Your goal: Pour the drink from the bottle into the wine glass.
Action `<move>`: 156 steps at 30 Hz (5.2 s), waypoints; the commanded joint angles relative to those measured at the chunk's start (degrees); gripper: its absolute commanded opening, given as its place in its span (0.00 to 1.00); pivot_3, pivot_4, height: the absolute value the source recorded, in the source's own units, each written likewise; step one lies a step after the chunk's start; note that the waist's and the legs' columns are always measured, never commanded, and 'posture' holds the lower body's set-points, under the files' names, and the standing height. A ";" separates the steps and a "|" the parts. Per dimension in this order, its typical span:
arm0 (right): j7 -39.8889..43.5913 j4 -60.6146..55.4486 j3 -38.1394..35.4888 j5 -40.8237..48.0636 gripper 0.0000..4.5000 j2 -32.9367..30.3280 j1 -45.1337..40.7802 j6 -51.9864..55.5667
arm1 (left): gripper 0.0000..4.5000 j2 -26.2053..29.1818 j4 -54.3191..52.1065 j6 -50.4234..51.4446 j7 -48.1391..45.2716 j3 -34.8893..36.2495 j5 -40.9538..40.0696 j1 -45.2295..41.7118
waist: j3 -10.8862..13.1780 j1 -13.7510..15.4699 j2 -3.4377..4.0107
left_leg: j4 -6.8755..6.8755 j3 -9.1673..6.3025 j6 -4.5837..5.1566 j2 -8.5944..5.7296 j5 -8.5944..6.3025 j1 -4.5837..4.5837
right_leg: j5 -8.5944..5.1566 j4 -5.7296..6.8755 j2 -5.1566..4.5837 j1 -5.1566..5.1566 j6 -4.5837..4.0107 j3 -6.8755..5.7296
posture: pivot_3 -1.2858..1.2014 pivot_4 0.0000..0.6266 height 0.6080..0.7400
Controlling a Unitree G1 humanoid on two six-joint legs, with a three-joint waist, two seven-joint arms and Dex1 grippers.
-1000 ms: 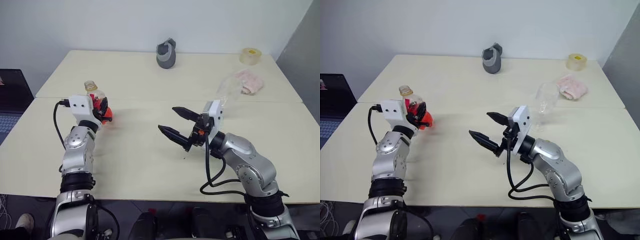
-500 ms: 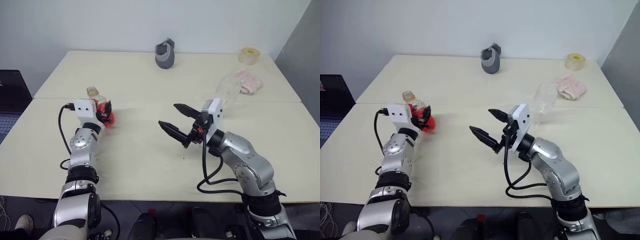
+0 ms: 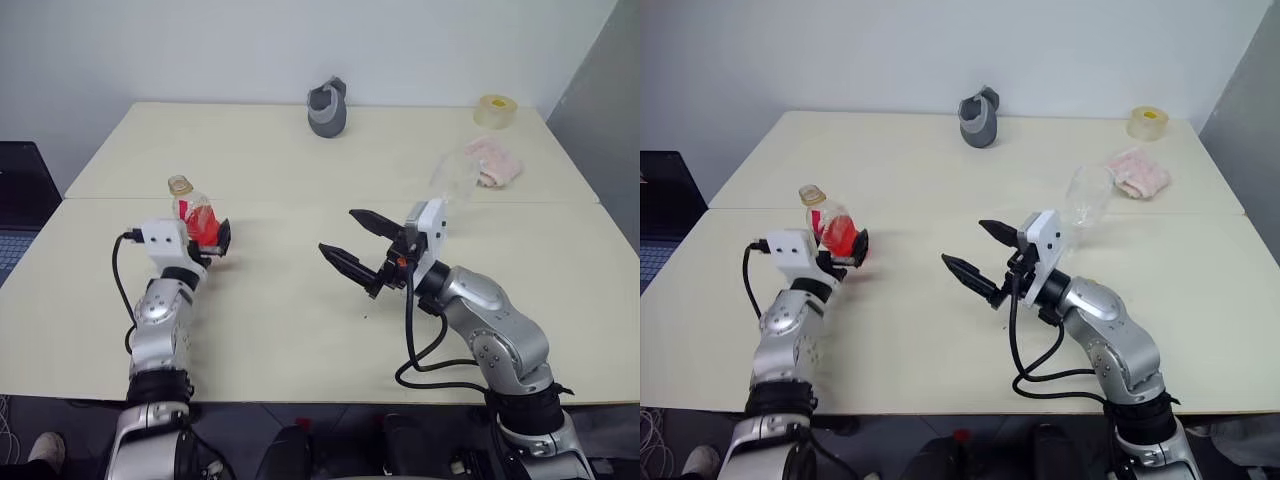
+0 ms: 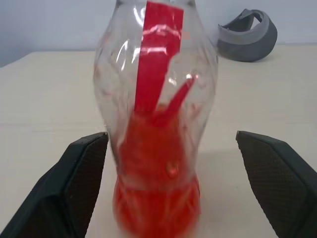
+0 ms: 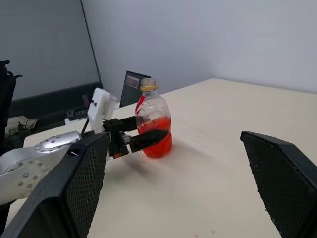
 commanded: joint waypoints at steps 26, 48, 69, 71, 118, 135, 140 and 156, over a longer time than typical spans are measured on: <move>-8.26 14.40 -10.60 -12.16 1.00 -5.76 6.73 -9.59 | 0.99 13.99 -54.82 30.13 -20.16 -2.94 -21.01 29.80 | 0.01 -0.16 0.04 | -0.13 0.52 0.22 0.11 -0.13 0.27 | -0.02 -0.02 0.31 0.19 -0.02 0.19 | 0.52 0.24 1.00; -13.15 52.53 -13.84 -18.52 0.96 -1.93 -14.94 -27.89 | 1.00 14.29 -50.71 26.49 -23.50 -5.51 -18.68 25.83 | 0.06 -0.08 0.12 | -0.12 0.70 0.23 0.15 -0.13 0.30 | -0.02 -0.01 0.35 0.20 -0.05 0.25 | 0.52 0.24 1.00; -6.46 50.16 -5.62 -20.81 0.03 5.25 -24.83 -28.49 | 1.00 11.17 -52.18 27.49 -18.43 1.96 -20.22 34.45 | 0.14 -1.77 0.25 | -0.18 0.75 0.22 0.69 -0.13 0.31 | 0.00 0.02 0.44 0.11 -0.08 0.32 | 0.52 0.24 1.00; -5.45 50.92 -4.86 -20.21 0.03 8.12 -27.04 -27.73 | 1.00 10.09 -53.13 26.41 -17.35 5.11 -19.96 38.02 | 0.14 -1.84 0.25 | -0.21 0.75 0.21 0.81 -0.14 0.31 | 0.01 0.01 0.46 0.10 -0.15 0.27 | 0.52 0.24 1.00; 15.21 8.46 1.63 -14.29 0.79 -4.56 1.25 -10.96 | 1.00 0.78 -36.16 14.35 -4.46 7.84 -8.28 28.30 | 0.14 -0.07 0.23 | -0.16 0.69 0.20 0.75 -0.15 0.32 | -0.02 -0.03 0.53 0.19 -0.19 0.15 | 0.52 0.24 1.00; 15.01 -1.68 1.37 -4.42 0.79 -6.11 2.14 -6.29 | 1.00 5.90 -18.99 16.24 -4.99 4.72 -5.06 8.06 | 0.11 0.16 0.14 | -0.13 0.59 0.18 0.74 -0.14 0.30 | -0.02 -0.04 0.53 0.19 -0.19 0.05 | 0.52 0.24 1.00; 13.84 -1.82 1.36 -4.20 0.79 -6.19 1.83 -6.18 | 1.00 6.98 -14.86 15.76 -6.04 4.04 -4.51 4.23 | 0.11 0.17 0.13 | -0.13 0.59 0.17 0.72 -0.13 0.30 | -0.02 -0.04 0.51 0.19 -0.19 0.05 | 0.52 0.24 1.00; 11.14 -3.36 1.06 -3.03 0.79 -7.27 1.63 -4.48 | 1.00 7.22 12.06 3.79 -10.53 -0.32 0.29 -13.00 | 0.10 0.08 0.12 | -0.10 0.56 0.13 0.69 -0.11 0.24 | -0.02 -0.03 0.52 0.15 -0.19 0.02 | 0.52 0.24 1.00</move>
